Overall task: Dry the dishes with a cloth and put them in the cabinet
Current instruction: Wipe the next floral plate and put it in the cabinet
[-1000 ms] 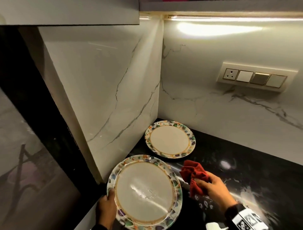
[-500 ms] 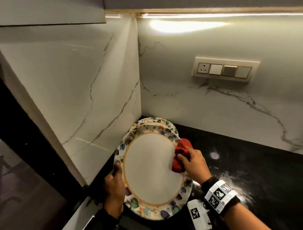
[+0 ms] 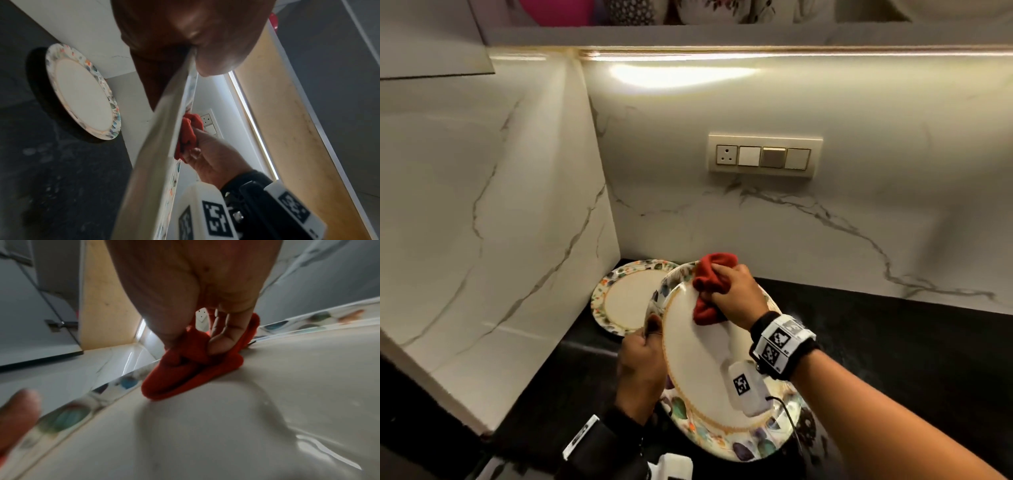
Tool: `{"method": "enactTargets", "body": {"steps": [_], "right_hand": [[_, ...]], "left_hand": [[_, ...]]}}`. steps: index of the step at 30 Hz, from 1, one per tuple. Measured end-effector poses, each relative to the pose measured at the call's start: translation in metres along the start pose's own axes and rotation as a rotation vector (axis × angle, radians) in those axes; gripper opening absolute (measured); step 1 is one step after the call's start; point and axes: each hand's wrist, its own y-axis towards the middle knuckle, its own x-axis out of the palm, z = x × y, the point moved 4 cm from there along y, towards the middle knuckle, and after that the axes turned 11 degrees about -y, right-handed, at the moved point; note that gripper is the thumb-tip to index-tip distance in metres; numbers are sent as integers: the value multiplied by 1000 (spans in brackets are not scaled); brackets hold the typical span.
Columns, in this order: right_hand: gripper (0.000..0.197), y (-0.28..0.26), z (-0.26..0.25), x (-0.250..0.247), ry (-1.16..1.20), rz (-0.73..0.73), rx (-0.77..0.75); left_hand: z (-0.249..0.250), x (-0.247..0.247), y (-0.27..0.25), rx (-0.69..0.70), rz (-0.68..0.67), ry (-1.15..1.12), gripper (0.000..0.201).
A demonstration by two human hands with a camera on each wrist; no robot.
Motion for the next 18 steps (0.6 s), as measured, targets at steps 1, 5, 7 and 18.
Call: {"method": "enactTargets", "body": {"steps": [1,5,7,18], "right_hand": [[60,-2,-6,-2,-24,-17,-56],[58,-24,-34,0,-83,-95,-316],[58,-40,-43,4,-116,-114,-450],[45,-125,-25,31,-257,-246,-748]], "left_hand": [[1,4,2,12,2,12,54],[7,9,9,66,28,84,55],[11,9,10,58,64,73,56],[-6,-15,23,-137,162,-184,55]]}}
